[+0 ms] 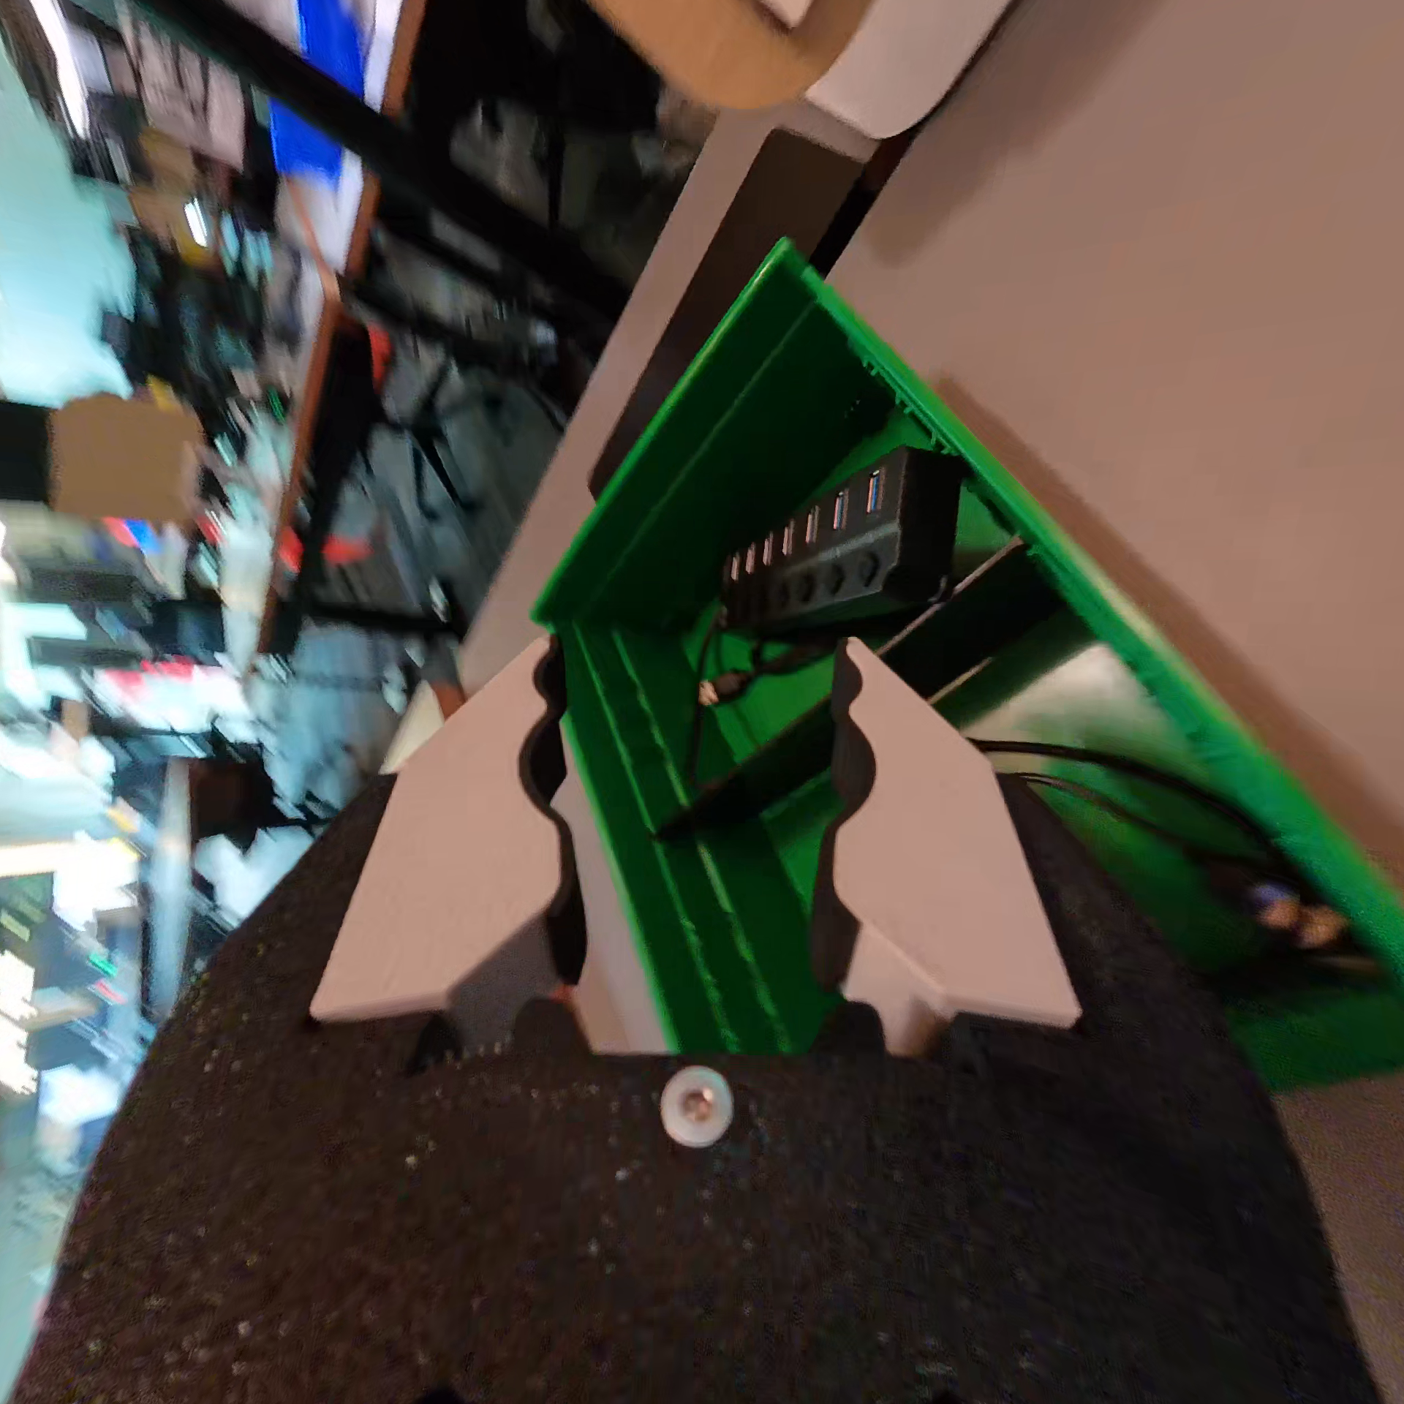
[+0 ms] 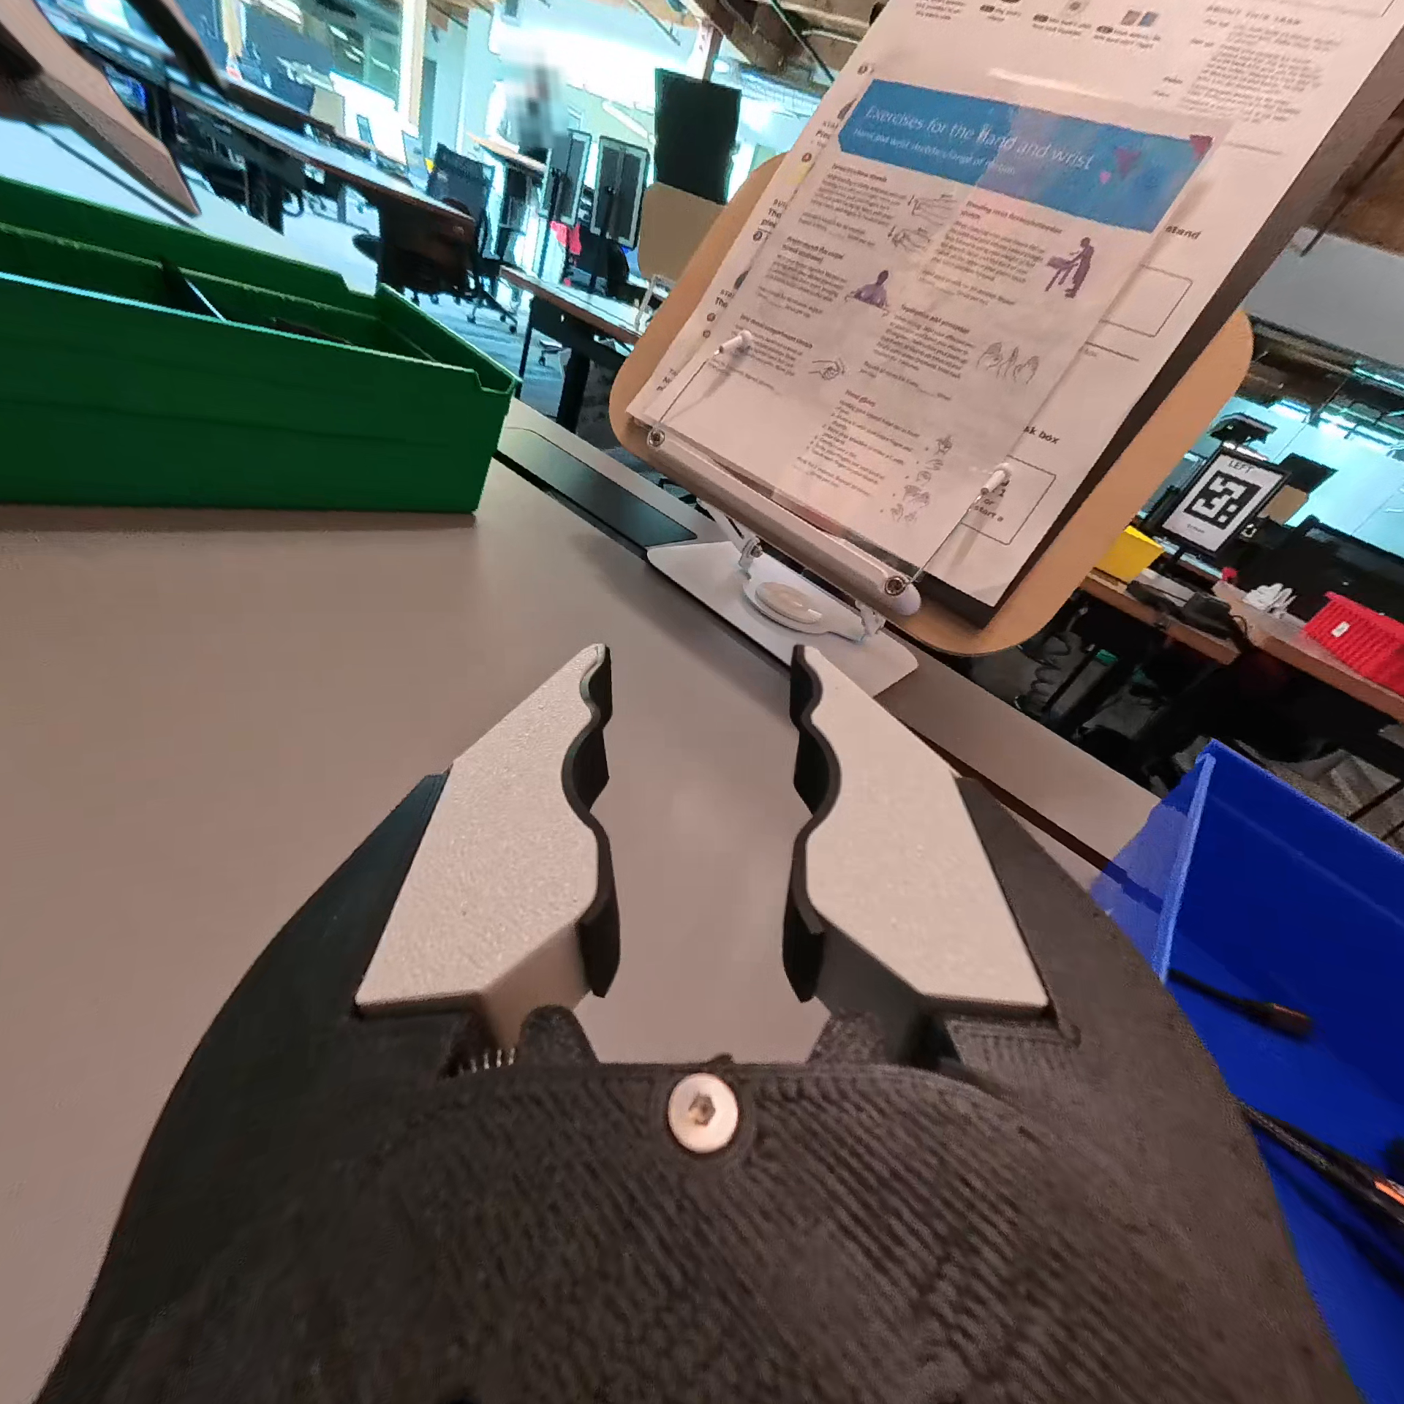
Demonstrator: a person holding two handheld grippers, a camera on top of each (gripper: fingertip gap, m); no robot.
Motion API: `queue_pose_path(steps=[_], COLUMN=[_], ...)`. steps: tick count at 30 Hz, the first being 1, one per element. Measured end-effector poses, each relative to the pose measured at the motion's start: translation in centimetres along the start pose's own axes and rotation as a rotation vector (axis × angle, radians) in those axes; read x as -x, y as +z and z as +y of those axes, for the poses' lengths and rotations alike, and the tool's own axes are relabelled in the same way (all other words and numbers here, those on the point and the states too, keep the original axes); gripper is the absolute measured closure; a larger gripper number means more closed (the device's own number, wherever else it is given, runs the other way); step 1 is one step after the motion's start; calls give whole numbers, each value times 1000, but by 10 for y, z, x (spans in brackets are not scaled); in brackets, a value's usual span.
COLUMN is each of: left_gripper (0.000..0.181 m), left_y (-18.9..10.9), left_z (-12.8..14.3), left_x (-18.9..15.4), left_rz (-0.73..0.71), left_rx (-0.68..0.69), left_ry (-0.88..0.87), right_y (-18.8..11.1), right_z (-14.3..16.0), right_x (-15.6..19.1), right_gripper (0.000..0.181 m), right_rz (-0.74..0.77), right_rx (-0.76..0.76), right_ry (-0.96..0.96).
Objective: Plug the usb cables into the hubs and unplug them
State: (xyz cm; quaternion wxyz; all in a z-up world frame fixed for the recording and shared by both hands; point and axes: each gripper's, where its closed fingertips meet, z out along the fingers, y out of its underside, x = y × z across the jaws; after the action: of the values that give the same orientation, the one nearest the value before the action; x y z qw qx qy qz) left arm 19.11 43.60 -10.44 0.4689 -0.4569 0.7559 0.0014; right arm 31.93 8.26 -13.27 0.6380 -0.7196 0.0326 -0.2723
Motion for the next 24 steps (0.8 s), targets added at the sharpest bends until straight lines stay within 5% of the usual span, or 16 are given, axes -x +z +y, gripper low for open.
queue_pose_path(steps=[1,6,14,24], left_gripper=[112,106,95,83], left_y=[7,46,99,122], left_z=[0,-2,29,19], left_x=[4,5,-1,-46], left_rz=[-10,123,396,555], left_rx=[-21,-135,27,-23], left_ry=[98,480,552,833], right_y=[-1,0,0,2], right_z=[0,12,23,36], right_x=[-2,-2,-5,-2], right_gripper=[136,136,137,138], right_rz=[4,-12,-16,-34], right_rx=[3,55,88,146], right_ry=[-13,-5,14,1])
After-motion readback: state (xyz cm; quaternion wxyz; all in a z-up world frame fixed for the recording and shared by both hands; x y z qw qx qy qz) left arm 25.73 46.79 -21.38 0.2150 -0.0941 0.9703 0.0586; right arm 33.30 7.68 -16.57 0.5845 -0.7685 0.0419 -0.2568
